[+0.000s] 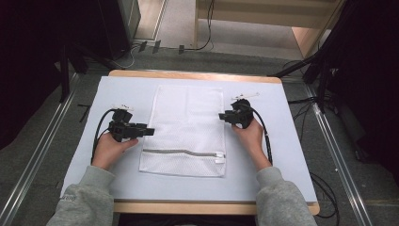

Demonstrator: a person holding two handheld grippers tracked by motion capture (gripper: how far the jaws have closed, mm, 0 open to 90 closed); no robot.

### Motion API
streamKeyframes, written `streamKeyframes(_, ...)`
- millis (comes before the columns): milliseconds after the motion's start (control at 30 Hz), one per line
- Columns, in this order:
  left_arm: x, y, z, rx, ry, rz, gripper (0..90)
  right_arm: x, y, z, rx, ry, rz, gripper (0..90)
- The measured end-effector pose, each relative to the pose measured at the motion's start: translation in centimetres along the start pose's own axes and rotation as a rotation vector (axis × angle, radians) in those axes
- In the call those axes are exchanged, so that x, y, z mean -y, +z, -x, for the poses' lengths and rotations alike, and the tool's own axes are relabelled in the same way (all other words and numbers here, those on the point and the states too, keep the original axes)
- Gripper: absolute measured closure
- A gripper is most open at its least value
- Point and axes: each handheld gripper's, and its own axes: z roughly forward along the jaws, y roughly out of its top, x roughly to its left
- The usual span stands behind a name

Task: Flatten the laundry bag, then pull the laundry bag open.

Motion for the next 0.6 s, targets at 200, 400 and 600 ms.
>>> streamKeyframes(200, -1.0, 0.7, 1.0, 0.033, 0.012, 0.009, 39.5, 0.7, -1.5, -0.6, -0.025, -0.008, 0.006, 54.7)
streamKeyframes(400, -1.6, 1.5, 2.2, 0.056, 0.038, 0.005, 36.1, 1.5, -3.0, -1.1, -0.040, -0.016, 0.013, 52.9)
streamKeyframes(600, -1.9, 2.0, 3.0, 0.075, 0.072, -0.002, 35.7, 2.4, -4.6, -1.8, -0.052, -0.025, 0.020, 52.3)
